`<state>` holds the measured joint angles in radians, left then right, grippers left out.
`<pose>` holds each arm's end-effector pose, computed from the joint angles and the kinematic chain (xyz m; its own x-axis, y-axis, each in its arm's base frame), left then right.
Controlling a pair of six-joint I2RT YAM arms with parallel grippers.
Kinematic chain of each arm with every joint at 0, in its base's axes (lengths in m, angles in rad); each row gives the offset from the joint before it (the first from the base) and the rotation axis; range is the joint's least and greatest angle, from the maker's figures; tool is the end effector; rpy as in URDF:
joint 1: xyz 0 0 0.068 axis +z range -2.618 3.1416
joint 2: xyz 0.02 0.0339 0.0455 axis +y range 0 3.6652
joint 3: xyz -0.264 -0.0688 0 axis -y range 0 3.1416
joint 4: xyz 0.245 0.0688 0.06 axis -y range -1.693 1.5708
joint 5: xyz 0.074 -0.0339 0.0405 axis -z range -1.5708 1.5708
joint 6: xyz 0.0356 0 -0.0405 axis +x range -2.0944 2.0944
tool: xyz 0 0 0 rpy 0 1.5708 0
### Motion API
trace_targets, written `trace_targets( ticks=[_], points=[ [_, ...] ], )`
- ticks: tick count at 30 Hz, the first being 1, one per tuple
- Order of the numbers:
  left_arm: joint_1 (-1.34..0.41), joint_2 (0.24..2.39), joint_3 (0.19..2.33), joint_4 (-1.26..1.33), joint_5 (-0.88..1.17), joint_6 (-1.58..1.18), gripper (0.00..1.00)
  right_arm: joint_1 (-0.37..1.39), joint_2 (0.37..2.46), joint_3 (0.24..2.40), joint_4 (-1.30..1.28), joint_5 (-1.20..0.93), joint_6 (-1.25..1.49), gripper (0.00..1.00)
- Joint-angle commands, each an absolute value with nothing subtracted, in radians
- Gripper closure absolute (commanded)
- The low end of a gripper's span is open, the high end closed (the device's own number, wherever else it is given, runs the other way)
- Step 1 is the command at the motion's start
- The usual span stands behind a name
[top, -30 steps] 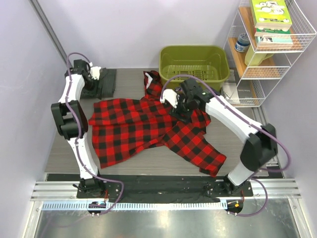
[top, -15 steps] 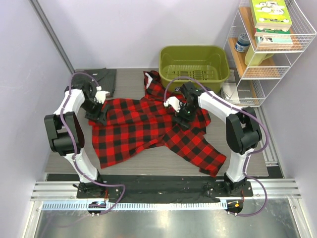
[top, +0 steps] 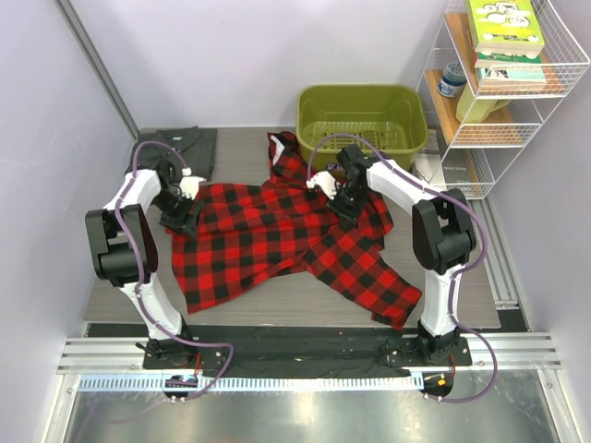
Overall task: Fold and stack the long sleeve shirts
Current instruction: Flatten the shirt out
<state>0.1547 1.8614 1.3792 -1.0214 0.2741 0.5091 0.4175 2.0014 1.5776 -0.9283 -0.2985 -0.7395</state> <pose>0.3451 0.0441 0.1979 -0.9244 0.3307 -0.1903 0.3666 0.9079 -0.2031 0.3629 0.1724 0.2019 -0.3588 -0.8638 -0.3538 -0.9308 0.3596 0.0659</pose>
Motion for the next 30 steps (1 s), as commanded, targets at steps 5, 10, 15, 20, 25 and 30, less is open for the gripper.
trace_targets(
  ticks=[5, 10, 15, 20, 25, 30],
  points=[
    [0.158, 1.890, 1.404, -0.991, 0.262, 0.532, 0.51, 0.422, 1.794, 1.445, -1.270, -0.452, -0.972, 0.99],
    [0.158, 1.899, 1.431, -1.011, 0.276, 0.548, 0.53, 0.474, 1.613, 1.330, -1.416, -0.483, -1.136, 0.99],
    [0.158, 1.908, 1.437, -1.020, 0.272, 0.578, 0.57, 0.661, 1.373, 1.172, -1.447, -0.454, -1.294, 0.99],
    [0.158, 1.907, 1.440, -1.025, 0.265, 0.587, 0.57, 0.837, 1.310, 1.048, -1.358, -0.435, -1.331, 0.93],
    [0.158, 1.870, 1.427, -1.049, 0.284, 0.617, 0.54, 0.809, 1.348, 1.139, -1.201, -0.387, -1.164, 0.49],
    [0.158, 1.807, 1.373, -1.062, 0.330, 0.672, 0.52, 0.522, 1.543, 1.363, -1.166, -0.465, -0.956, 0.29]
  ],
)
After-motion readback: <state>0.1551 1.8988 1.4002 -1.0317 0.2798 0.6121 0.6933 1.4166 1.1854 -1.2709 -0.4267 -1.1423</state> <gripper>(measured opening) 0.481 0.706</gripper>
